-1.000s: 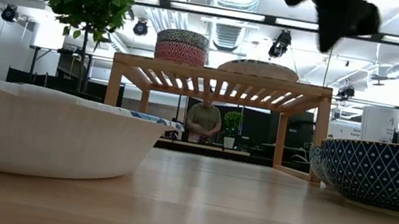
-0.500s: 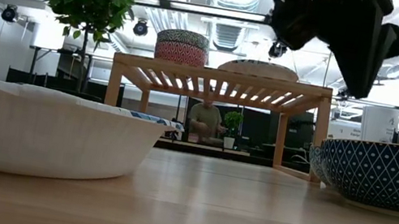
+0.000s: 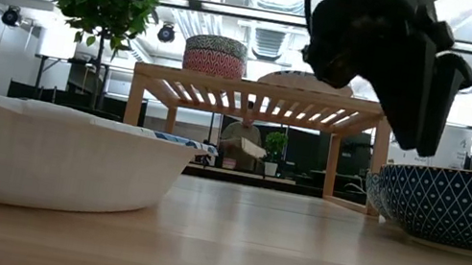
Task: Place and stack bowls onto a shelf
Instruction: Stack the yellow bowl on top of the red bowl on the shelf
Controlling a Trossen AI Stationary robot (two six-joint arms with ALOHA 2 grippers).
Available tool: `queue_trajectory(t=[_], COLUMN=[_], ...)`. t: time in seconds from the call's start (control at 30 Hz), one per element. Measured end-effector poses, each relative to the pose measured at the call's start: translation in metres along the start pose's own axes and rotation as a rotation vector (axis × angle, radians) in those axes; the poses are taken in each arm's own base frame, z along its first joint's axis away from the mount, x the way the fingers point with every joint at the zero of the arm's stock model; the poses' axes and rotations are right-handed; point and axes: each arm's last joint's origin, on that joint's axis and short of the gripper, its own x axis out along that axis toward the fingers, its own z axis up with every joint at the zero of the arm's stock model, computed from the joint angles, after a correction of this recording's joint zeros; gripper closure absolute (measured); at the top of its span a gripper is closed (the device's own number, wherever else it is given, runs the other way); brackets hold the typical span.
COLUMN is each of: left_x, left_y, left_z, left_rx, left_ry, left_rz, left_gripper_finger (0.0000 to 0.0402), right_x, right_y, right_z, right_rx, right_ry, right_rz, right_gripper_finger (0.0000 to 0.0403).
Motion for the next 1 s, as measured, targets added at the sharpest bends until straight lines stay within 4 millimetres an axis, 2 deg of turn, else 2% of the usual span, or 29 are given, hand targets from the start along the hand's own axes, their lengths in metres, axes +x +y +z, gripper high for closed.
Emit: queue_trajectory(t=[0.33,0.53,0.7,0.87,1.0], left_x=[0.000,0.000,0.000,0.000,0.000], left_y=[0.000,0.000,0.000,0.000,0.000], left_z=[-0.001,-0.001,-0.001,-0.001,-0.001], left_rx=[0.006,0.007,0.007,0.007,0.012], left_ry=[0.007,0.007,0.007,0.007,0.007], left_rz=[0.000,0.000,0.000,0.001,0.001], left_gripper_finger=[0.0278,0.0278,0.0278,0.0278,0.0278], right_x=[0.029,0.034,0.027,0.010,-0.012], right_y=[0.007,0.008,0.010,0.020,0.030], right_z=[0.012,0.013,0.008,0.003,-0.002], right_rx=[-0.009,-0.005,0.003,-0.037,-0.134], right_ry=[0.030,0.034,0.028,-0.004,-0.006], right_rz=[-0.057,-0.065,-0.042,0.017,0.089], right_gripper_finger=[0.0253,0.0314,0.0383,0.0388,0.0388])
